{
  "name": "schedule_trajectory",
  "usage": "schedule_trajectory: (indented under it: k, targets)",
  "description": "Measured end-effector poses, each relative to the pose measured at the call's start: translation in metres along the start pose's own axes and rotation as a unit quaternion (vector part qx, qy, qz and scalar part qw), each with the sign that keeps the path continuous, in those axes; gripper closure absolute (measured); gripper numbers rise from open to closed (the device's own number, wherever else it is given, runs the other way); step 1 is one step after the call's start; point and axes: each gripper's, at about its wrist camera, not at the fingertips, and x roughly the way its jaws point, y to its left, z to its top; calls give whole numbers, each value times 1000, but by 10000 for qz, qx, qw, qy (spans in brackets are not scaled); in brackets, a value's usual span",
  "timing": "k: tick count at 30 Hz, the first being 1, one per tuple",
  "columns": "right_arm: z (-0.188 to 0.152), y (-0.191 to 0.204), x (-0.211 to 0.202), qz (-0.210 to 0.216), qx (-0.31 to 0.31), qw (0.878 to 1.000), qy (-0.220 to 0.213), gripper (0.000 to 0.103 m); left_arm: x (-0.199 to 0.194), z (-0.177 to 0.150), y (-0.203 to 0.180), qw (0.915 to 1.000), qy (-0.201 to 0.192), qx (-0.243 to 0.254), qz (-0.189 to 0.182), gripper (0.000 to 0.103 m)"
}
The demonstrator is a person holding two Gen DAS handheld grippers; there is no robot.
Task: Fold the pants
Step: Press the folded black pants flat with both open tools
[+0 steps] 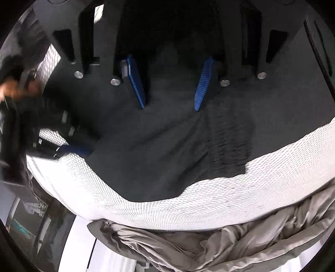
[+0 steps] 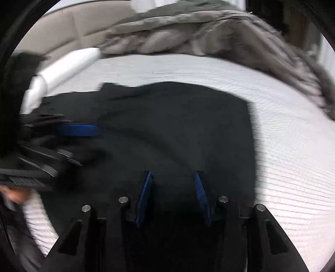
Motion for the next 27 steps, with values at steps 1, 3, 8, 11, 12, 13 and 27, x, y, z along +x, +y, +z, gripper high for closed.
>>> schedule_trajectory:
  k: [1, 3, 8, 11, 12, 13, 27]
  targets:
    - [-4, -12, -2, -124, 134, 9998, 4, 61, -6, -4, 4, 10000, -29, -60, -27, 54]
    - [-8, -32, -9, -127, 458, 9988, -65, 61, -13, -6, 6, 9999, -65, -140, -10, 54]
    - [12, -18, -28, 611, 624, 9948, -517, 61, -32, 23, 3, 9976, -596, -324, 107, 54]
    - [39, 8, 0, 850, 496, 9945, -350, 60, -8, 45, 8, 9977, -463, -458, 166, 54]
    - [43, 13, 10, 871, 449, 9949, -243, 60, 6, 50, 12, 9980, -301, -526, 187, 54]
    - [45, 19, 23, 935, 405, 9948, -50, 60, 20, 49, 19, 9976, -79, -641, 236, 58]
    - [34, -21, 6, 196, 484, 9972, -536, 60, -28, 42, 36, 9937, -663, -810, 411, 71]
